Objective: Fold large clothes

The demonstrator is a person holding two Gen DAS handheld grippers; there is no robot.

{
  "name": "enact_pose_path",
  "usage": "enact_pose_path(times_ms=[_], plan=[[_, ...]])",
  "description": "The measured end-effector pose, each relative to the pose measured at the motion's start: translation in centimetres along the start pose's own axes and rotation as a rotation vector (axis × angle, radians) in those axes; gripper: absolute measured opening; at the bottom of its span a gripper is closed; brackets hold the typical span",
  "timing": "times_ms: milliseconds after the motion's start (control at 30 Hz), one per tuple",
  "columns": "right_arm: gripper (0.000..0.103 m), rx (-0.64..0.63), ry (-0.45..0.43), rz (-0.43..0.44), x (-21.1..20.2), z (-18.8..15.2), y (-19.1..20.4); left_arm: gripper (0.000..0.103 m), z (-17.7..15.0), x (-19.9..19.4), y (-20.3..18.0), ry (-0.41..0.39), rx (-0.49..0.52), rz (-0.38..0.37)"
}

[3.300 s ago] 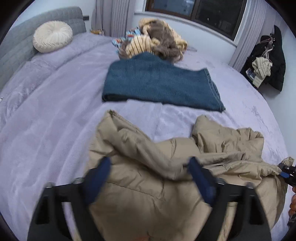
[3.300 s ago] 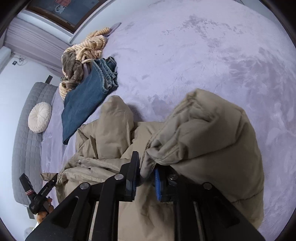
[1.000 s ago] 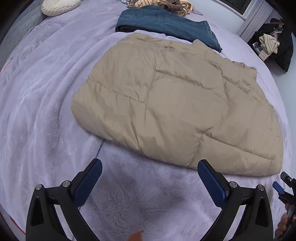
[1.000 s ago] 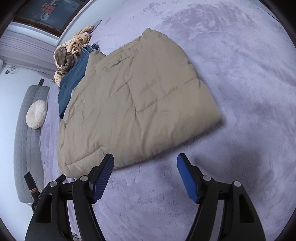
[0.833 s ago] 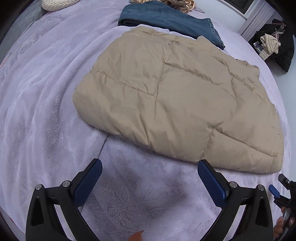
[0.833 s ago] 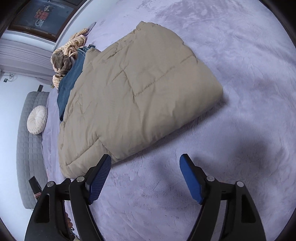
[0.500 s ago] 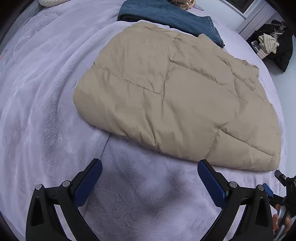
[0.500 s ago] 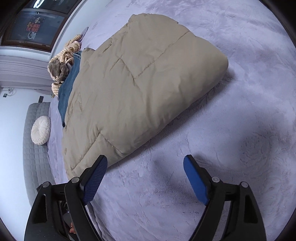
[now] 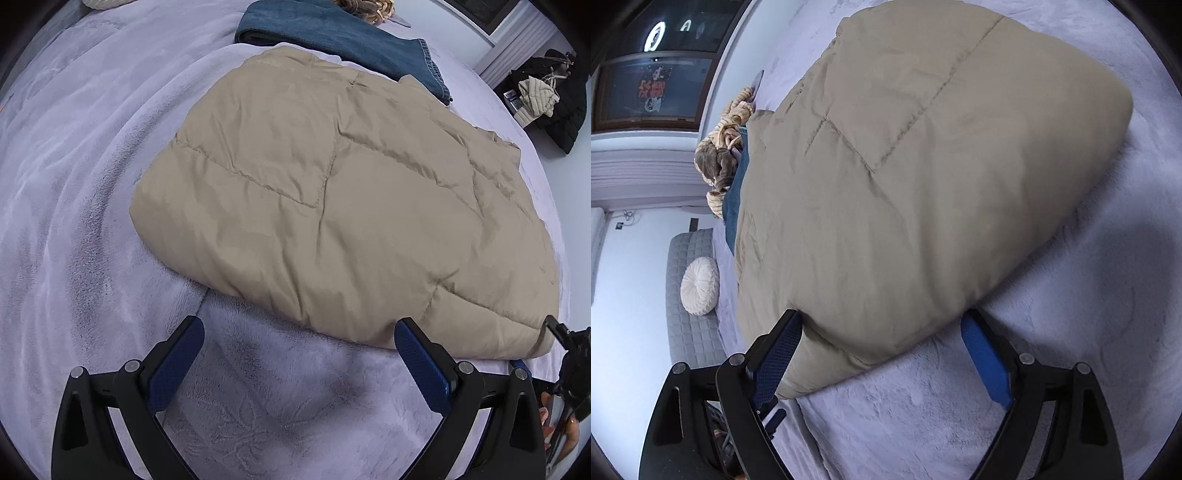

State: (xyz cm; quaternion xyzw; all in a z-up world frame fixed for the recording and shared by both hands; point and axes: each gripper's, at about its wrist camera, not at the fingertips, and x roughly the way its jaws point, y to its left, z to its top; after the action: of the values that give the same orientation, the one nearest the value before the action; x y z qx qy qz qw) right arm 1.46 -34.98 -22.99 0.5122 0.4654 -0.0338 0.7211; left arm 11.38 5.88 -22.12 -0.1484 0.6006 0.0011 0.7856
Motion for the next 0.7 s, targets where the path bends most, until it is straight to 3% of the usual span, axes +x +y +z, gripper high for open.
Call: enact_pose_path(times_ms=[33, 267, 433, 600, 700], plan=[[0.103, 0.018, -0.007, 0.021, 0.2, 0.3, 0.1, 0.103, 0.1, 0.2, 0.0, 0.004, -0.005, -0.006], [0.103, 0.069, -0.023, 0.09, 1.6, 1.5, 0.9, 0.103, 0.8, 0.7, 1.3, -0.005, -0.074, -0.119], [0.103, 0.087, -0.019, 0.085, 1.7, 1.3, -0.1, 0.103, 2.5, 2.1, 3.9, -0.012, -0.214, -0.251], [0.103, 0.087, 0.003, 0.114, 1.8, 2.2, -0.6, 0.103, 5.0, 3.2, 4.3, -0.049, -0.294, -0.296], [0.103, 0.059, 0.025, 0.132, 2.3, 2.8, 0.0, 0.103, 6.7, 3.6, 3.2, -0.09, -0.285, -0.305]])
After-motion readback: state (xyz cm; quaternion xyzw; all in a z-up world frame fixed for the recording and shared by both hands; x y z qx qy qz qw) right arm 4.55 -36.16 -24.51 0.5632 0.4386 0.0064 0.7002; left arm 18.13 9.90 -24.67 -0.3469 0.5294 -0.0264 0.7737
